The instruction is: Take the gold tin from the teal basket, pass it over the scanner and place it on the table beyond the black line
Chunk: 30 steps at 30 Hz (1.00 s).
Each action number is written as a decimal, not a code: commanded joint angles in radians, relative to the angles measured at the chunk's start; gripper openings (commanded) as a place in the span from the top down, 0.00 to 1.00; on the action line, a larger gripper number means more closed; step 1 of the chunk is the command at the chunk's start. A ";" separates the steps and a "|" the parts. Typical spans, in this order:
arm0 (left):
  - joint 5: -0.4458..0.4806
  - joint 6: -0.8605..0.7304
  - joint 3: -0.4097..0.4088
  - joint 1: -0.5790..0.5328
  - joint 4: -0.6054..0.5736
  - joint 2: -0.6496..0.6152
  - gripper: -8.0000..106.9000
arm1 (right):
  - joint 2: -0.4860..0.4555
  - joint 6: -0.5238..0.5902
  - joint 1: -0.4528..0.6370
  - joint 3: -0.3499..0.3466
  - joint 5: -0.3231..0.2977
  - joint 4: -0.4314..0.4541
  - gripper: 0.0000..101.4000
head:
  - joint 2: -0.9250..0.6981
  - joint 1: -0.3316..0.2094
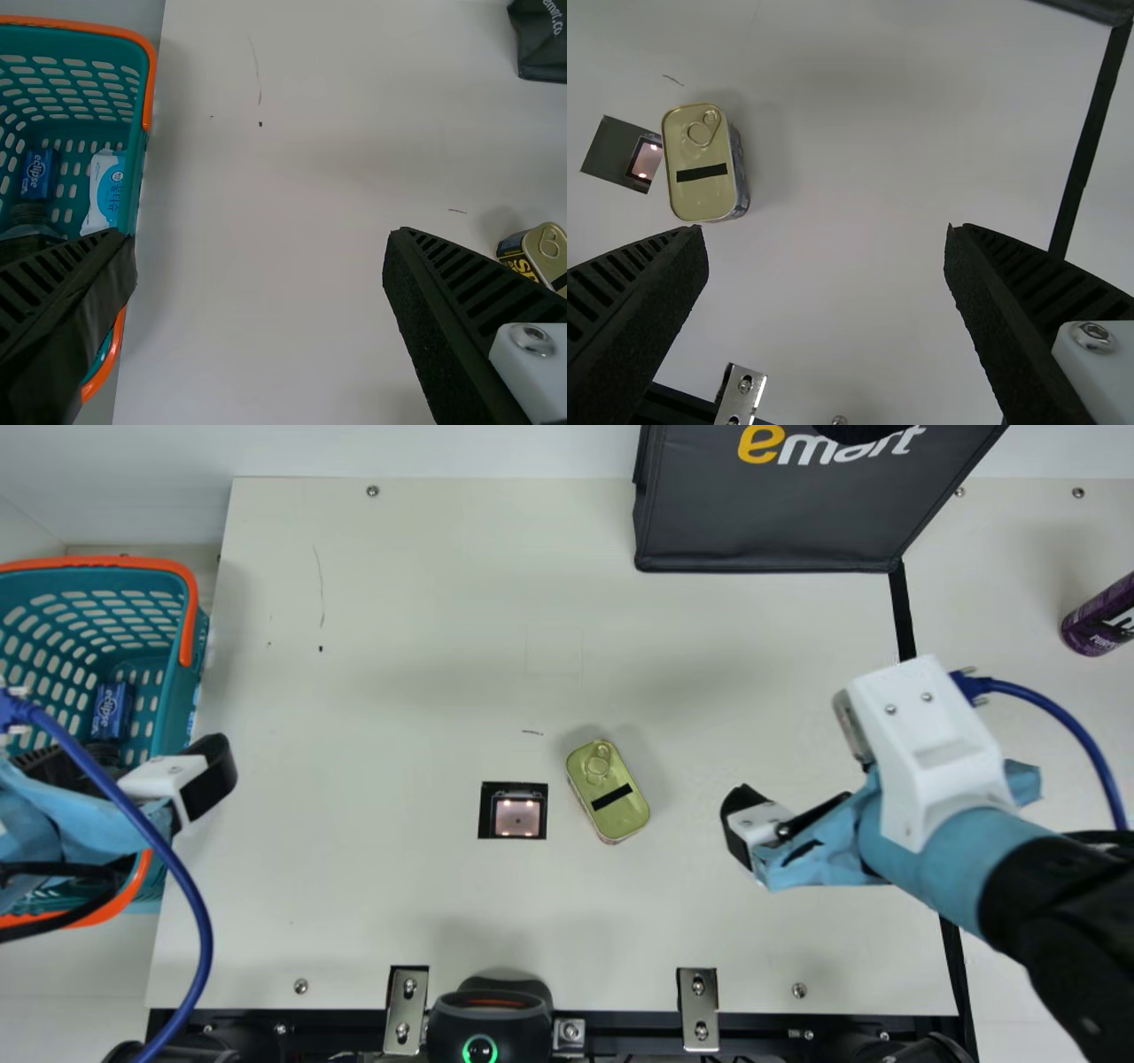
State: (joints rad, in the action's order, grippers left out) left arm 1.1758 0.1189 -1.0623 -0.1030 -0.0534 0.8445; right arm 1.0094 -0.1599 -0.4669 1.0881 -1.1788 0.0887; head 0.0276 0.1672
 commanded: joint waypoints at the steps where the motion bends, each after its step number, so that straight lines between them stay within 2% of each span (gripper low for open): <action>1: 0.000 0.000 0.000 0.000 0.000 0.000 0.15 | 0.023 -0.103 -0.066 -0.008 0.013 0.024 0.06 | 0.000 -0.029; 10: 0.000 0.000 0.000 0.000 0.000 0.000 0.15 | 0.130 -0.331 -0.257 -0.031 0.070 0.099 0.06 | 0.000 -0.029; 16: 0.000 0.000 0.000 0.000 0.000 0.000 0.15 | 0.199 -0.429 -0.348 -0.031 0.107 0.122 0.06 | 0.000 -0.029; 23: 0.000 0.000 0.000 0.000 0.000 0.000 0.15 | 0.260 -0.469 -0.403 -0.042 0.158 0.138 0.06 | 0.000 -0.029; 30: 0.000 0.000 0.000 0.000 0.000 0.000 0.15 | 0.302 -0.439 -0.411 -0.072 0.222 0.148 0.06 | 0.000 -0.029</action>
State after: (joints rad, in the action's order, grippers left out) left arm 1.1758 0.1189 -1.0623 -0.1030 -0.0534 0.8445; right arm 1.3079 -0.6075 -0.8789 1.0187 -0.9658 0.2374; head 0.0276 0.1672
